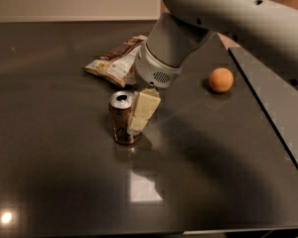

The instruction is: Pick orange can

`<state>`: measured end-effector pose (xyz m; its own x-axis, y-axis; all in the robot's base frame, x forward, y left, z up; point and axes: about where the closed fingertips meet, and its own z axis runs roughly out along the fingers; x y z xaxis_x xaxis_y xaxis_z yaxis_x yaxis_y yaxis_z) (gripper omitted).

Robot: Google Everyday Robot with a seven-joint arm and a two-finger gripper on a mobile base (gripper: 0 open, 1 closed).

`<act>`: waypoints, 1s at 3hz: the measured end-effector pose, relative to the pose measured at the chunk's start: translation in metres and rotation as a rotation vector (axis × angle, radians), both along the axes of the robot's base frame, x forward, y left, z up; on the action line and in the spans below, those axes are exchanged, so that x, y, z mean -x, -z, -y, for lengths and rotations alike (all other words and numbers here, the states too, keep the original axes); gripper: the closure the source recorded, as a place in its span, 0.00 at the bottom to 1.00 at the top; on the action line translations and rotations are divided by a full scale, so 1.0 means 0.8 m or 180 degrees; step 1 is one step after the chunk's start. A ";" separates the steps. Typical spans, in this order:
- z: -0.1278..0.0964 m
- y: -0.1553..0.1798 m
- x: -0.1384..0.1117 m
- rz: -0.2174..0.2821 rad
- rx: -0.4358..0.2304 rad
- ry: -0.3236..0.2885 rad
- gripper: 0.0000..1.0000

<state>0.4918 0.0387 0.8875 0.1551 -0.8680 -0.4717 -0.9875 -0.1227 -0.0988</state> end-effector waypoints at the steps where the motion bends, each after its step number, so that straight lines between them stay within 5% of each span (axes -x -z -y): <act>1: -0.003 -0.001 0.011 -0.0102 -0.0064 -0.0150 0.41; 3: -0.002 -0.041 0.042 -0.0142 -0.0277 -0.0394 0.87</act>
Offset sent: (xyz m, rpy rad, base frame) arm -0.0388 0.0035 0.0188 0.0908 0.0850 0.1511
